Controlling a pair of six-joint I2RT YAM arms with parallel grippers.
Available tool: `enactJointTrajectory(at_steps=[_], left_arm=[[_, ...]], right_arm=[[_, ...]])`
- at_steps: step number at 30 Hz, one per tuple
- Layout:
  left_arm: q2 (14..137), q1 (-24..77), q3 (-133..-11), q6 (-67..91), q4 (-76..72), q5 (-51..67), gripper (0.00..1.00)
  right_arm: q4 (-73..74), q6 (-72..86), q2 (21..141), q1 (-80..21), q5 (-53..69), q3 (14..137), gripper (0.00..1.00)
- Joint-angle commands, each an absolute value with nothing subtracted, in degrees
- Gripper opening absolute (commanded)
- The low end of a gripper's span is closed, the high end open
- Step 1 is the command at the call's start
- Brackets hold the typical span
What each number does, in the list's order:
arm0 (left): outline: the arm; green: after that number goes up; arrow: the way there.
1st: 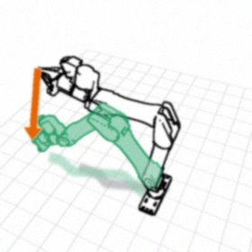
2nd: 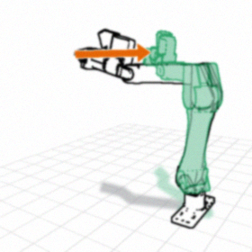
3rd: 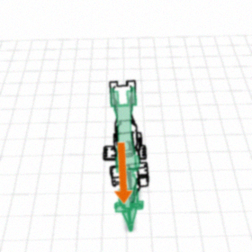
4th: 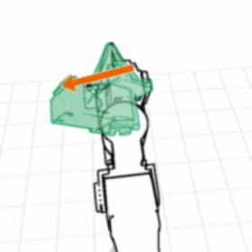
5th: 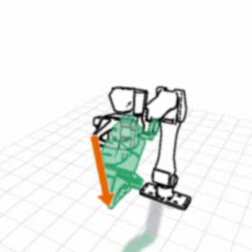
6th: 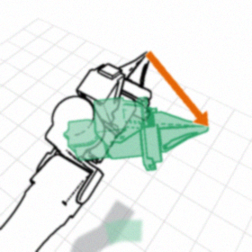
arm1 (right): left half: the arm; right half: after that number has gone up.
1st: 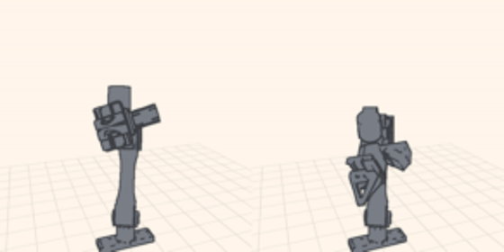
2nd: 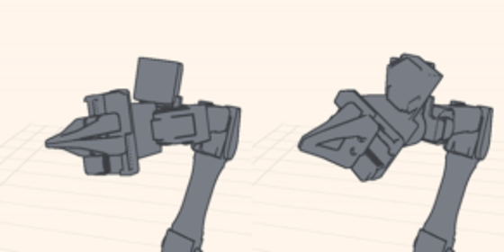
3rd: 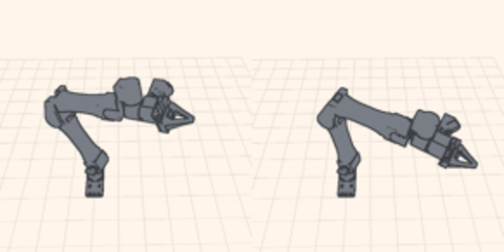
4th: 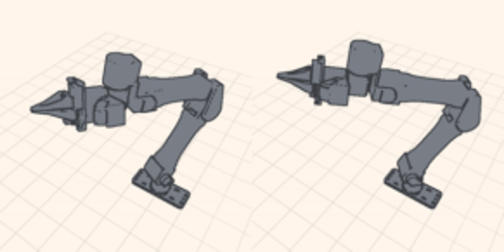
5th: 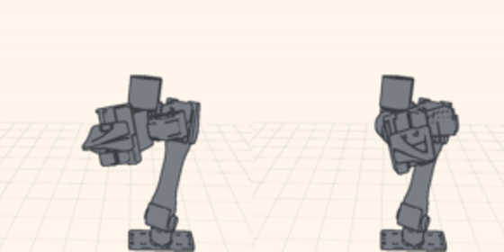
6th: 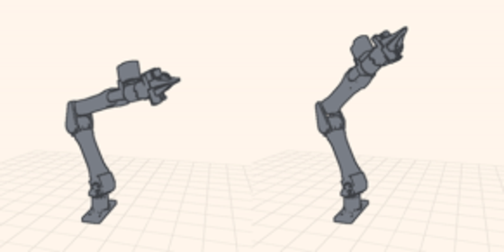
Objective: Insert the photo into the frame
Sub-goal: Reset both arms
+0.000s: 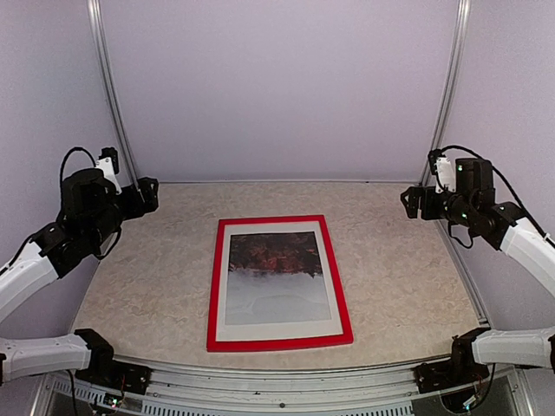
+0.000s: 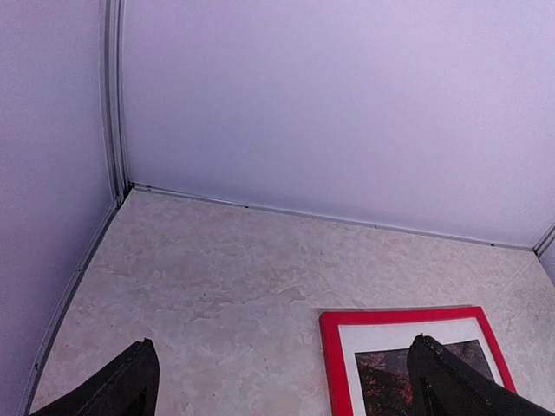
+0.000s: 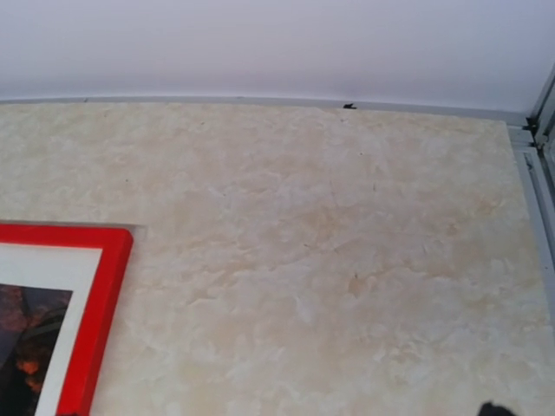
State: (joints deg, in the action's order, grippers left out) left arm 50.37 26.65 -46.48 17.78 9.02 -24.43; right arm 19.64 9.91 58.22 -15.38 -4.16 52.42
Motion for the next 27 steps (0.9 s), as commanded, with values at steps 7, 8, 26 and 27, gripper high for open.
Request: enactJointTrajectory(at_steps=[7,8,26,27], left_arm=[[50.44,26.35,-44.32,15.82,6.59,-24.12,0.99],[50.52,26.29,-44.30,15.82,6.53,-24.06,0.99],[51.15,26.30,-44.03,15.73,6.22,-23.35,0.99],[51.22,26.28,-44.02,15.75,6.24,-23.28,0.99]], right_arm=[[18.15,9.56,56.98,-15.82,-5.85,51.46,0.99],[18.11,9.57,56.95,-15.78,-5.81,51.38,0.99],[17.95,9.84,57.25,-15.81,-5.63,51.11,0.99],[17.83,9.84,57.18,-15.82,-5.65,51.03,0.99]])
